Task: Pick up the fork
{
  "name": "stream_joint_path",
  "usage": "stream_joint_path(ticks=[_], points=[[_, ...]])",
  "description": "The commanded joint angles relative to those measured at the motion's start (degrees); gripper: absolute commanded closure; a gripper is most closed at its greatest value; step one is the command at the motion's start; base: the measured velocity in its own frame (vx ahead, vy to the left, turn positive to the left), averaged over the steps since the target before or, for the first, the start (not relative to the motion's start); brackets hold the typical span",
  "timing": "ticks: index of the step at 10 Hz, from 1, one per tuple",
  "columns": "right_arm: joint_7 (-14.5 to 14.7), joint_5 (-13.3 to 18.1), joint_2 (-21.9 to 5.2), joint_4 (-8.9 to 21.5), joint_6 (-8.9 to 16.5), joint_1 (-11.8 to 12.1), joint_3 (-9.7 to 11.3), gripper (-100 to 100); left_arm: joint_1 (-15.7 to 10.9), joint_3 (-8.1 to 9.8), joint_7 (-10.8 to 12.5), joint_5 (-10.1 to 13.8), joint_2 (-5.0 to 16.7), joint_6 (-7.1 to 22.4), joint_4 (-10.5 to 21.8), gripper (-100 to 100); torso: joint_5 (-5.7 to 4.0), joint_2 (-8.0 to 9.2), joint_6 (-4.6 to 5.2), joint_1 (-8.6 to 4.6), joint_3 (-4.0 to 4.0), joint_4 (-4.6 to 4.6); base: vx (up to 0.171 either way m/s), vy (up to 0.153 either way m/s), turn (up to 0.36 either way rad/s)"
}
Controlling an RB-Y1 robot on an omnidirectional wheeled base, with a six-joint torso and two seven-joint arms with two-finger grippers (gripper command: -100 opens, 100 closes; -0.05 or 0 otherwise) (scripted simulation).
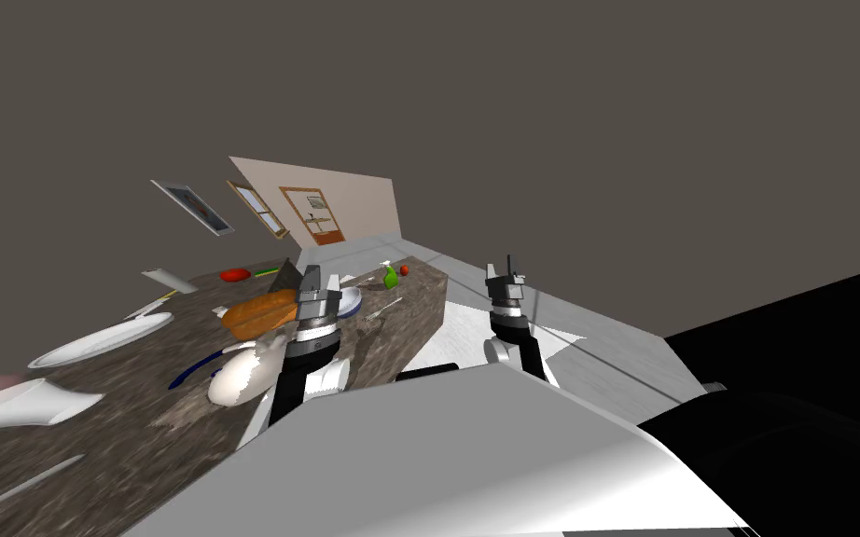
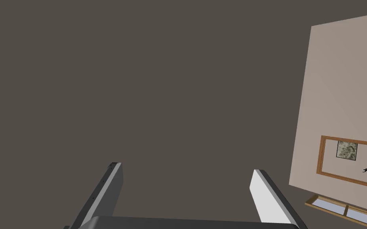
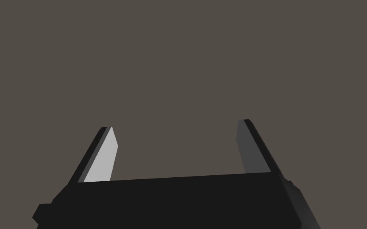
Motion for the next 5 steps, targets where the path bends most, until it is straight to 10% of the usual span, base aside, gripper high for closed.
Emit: stream_joint_path(ticks=[1,5], points=[[0.0,0.0,0.0,0.0,0.0,0.0,0.0,0,-1.22,0.4,0.67,0.66,2.2,2.64,-0.04,-100,0.0,0.0,0.0,0.0,0.0,0.0,0.007,-0.063,-0.041],[0.0,0.0,0.01,0.0,0.0,0.0,0.01,0,-3.87,1.35,2.19,2.23,5.57,8.03,-0.1,-100,-0.07,0.02,0.01,-0.3,0.01,0.0,0.001,-0.09,-0.024]])
